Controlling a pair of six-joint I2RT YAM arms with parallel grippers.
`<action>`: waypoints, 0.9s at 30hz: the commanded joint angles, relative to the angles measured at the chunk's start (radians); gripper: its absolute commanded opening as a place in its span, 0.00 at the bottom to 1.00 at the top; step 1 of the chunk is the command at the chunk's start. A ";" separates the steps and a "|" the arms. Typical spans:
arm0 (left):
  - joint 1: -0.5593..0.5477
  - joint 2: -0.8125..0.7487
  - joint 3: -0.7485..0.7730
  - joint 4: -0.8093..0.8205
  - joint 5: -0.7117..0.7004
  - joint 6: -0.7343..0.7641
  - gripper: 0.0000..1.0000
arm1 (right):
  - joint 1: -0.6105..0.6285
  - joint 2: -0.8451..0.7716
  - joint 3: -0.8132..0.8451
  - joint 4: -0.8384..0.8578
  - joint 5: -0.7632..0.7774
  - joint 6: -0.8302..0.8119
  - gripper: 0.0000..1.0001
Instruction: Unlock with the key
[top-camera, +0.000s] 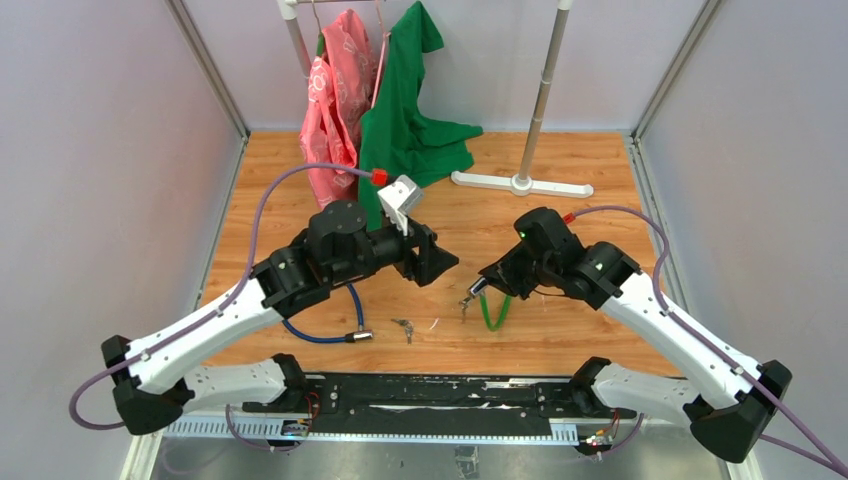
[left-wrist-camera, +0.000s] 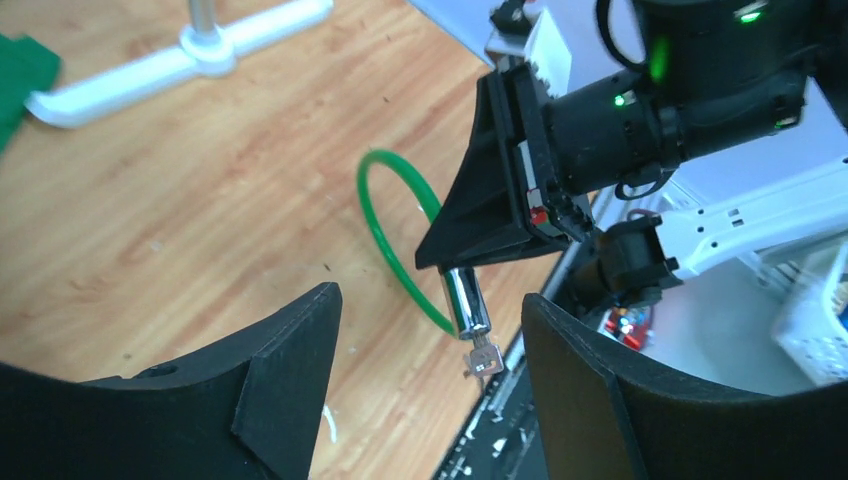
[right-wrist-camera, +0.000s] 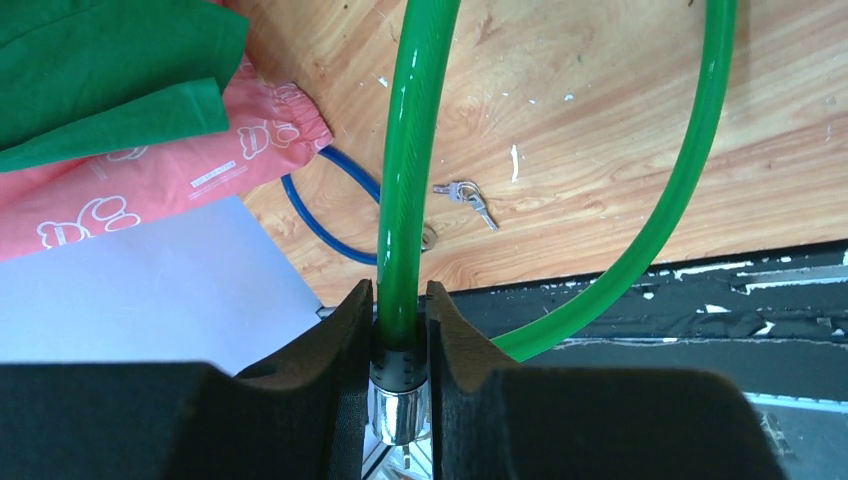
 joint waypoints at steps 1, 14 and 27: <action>0.048 0.077 0.043 -0.051 0.198 -0.131 0.70 | 0.014 -0.024 0.048 -0.007 0.086 -0.064 0.00; 0.051 0.240 0.028 0.006 0.280 -0.222 0.66 | 0.014 -0.032 0.063 -0.003 0.135 -0.131 0.00; 0.051 0.345 -0.004 0.081 0.342 -0.325 0.58 | 0.015 -0.026 0.054 0.015 0.139 -0.142 0.00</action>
